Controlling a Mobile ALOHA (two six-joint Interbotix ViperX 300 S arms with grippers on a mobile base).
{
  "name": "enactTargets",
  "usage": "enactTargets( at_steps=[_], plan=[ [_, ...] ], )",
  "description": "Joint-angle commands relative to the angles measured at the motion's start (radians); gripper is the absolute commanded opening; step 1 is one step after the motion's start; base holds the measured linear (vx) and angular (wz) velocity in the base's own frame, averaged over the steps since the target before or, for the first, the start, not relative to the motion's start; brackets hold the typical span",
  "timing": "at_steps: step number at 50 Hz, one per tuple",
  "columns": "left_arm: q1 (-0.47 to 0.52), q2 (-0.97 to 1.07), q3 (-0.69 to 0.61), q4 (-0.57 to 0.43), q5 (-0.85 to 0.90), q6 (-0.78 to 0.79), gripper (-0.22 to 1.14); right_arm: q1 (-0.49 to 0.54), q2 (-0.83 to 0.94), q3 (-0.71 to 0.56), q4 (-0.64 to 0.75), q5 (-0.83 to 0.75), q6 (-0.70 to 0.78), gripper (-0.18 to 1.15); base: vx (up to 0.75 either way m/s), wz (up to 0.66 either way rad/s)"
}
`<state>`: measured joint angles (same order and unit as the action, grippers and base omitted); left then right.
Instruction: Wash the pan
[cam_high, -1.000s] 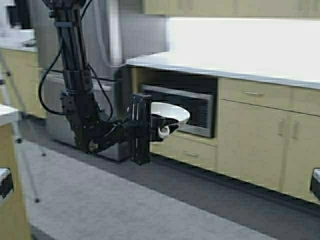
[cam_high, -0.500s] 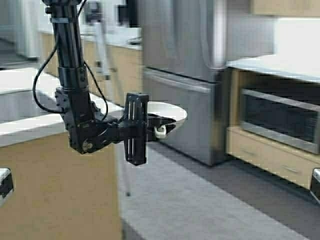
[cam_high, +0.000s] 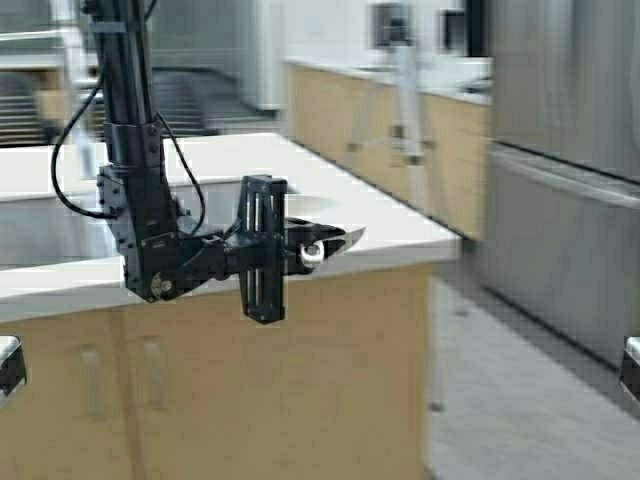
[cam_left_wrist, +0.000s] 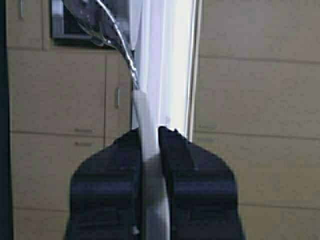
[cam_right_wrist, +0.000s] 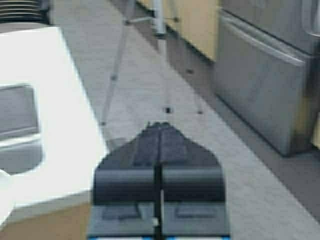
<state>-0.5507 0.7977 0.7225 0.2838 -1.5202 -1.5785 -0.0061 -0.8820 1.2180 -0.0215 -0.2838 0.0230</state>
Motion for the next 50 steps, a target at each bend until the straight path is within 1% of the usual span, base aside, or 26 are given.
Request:
enactTargets(
  at_steps=[1,10,18,23,28,32,38,43,50],
  plan=[
    [-0.009,-0.067,0.017,0.008,-0.018,0.015,0.02,0.0,0.0,-0.015,0.0,-0.005,0.003,0.06,0.17,0.61],
    [-0.006,-0.069,0.015,0.0,-0.018,0.014,0.03,0.0,0.0,-0.017,0.0,-0.005,0.003,0.06,0.16,0.54],
    [0.009,-0.072,0.034,-0.015,-0.018,0.011,0.03,0.0,0.005,-0.015,0.0,-0.005,0.005,0.06,0.13,0.39],
    [0.046,-0.072,0.044,-0.014,-0.018,0.009,0.03,0.0,0.009,-0.017,0.0,-0.003,0.003,0.06,0.14,0.3],
    [0.095,-0.063,0.026,-0.008,-0.014,0.009,0.03,0.0,0.005,-0.012,0.002,-0.005,0.005,0.06,0.16,0.28],
    [0.153,-0.051,-0.015,0.028,0.006,0.006,0.03,0.0,-0.008,-0.005,0.002,-0.005,0.005,0.06,0.17,0.29],
    [0.236,-0.032,-0.117,0.143,0.094,-0.028,0.03,0.0,-0.017,0.012,0.003,-0.003,0.003,0.06,0.19,0.29],
    [0.272,-0.029,-0.187,0.215,0.187,-0.078,0.03,0.0,-0.037,0.031,0.003,-0.005,0.002,0.06,0.2,0.28],
    [0.299,-0.017,-0.29,0.305,0.256,-0.124,0.03,0.0,-0.055,0.041,0.005,-0.005,-0.003,0.06,0.21,0.23]
  ],
)
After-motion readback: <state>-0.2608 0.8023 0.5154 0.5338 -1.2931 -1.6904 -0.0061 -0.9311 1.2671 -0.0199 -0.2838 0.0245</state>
